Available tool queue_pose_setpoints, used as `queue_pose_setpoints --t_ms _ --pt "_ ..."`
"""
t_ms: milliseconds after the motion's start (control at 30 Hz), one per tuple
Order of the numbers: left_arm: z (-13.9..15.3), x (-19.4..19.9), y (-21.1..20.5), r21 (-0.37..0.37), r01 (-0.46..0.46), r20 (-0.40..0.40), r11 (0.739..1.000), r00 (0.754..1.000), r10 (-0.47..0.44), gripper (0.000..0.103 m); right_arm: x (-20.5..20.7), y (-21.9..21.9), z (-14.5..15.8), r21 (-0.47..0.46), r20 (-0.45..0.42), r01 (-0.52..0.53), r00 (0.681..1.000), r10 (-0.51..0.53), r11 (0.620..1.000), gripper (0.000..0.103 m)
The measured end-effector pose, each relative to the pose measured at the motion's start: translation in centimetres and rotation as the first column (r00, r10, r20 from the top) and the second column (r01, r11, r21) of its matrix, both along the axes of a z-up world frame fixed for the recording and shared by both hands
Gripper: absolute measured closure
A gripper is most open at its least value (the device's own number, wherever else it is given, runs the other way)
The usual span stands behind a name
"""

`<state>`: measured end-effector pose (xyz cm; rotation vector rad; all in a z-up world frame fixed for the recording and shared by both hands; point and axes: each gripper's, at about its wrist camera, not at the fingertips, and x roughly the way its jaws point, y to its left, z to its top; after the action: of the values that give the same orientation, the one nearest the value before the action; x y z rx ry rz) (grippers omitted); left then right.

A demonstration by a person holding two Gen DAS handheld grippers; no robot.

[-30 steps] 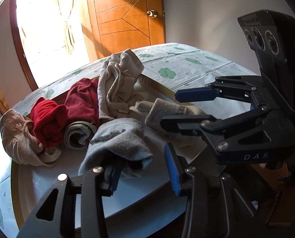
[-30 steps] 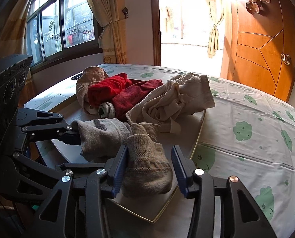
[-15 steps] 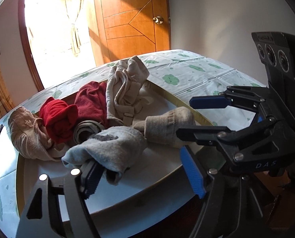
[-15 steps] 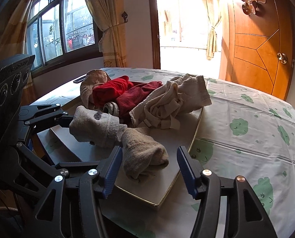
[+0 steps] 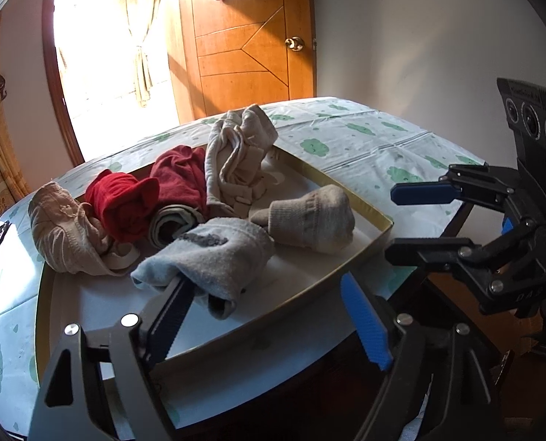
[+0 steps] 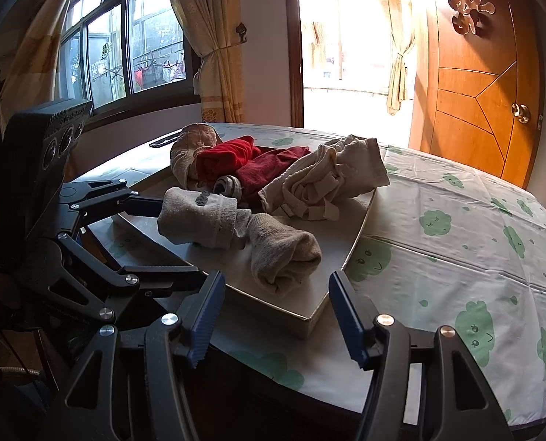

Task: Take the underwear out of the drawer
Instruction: 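Move both tools down into the open drawer toward the remaining garments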

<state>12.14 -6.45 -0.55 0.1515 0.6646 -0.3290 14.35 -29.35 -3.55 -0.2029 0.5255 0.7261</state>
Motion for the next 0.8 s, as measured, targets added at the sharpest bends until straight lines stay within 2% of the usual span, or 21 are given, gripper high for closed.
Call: queue_pose_setpoints --t_ms 133,300,467,600,800 --pt "0.4 -2.2 0.5 0.014 0.026 0.017 1.000 1.000 -0.026 0.020 -2.3 -0.9 0.2 -0.041 0.012 -0.040 0.999 0.041 0.998 0.042" --pt "-0.2 -5.0 1.0 0.051 0.066 0.003 0.996 0.998 -0.066 0.019 -5.9 -0.8 -0.4 -0.149 -0.006 -0.181 0.983 0.182 0.972 0.042" --pt "-1.6 -7.6 1.7 0.091 0.091 -0.036 0.992 0.995 -0.088 0.019 -8.8 0.2 -2.5 -0.283 -0.076 -0.327 0.945 0.318 0.902 0.042" --pt "-2.8 -9.3 2.8 0.113 0.104 -0.072 0.988 0.993 -0.097 0.019 -9.4 0.9 -4.6 -0.348 -0.147 -0.395 0.919 0.366 0.850 0.042" --pt "-5.0 -10.8 4.2 0.186 0.141 -0.145 0.972 0.983 -0.115 0.019 -9.7 1.8 -7.3 -0.421 -0.256 -0.494 0.869 0.423 0.761 0.042"
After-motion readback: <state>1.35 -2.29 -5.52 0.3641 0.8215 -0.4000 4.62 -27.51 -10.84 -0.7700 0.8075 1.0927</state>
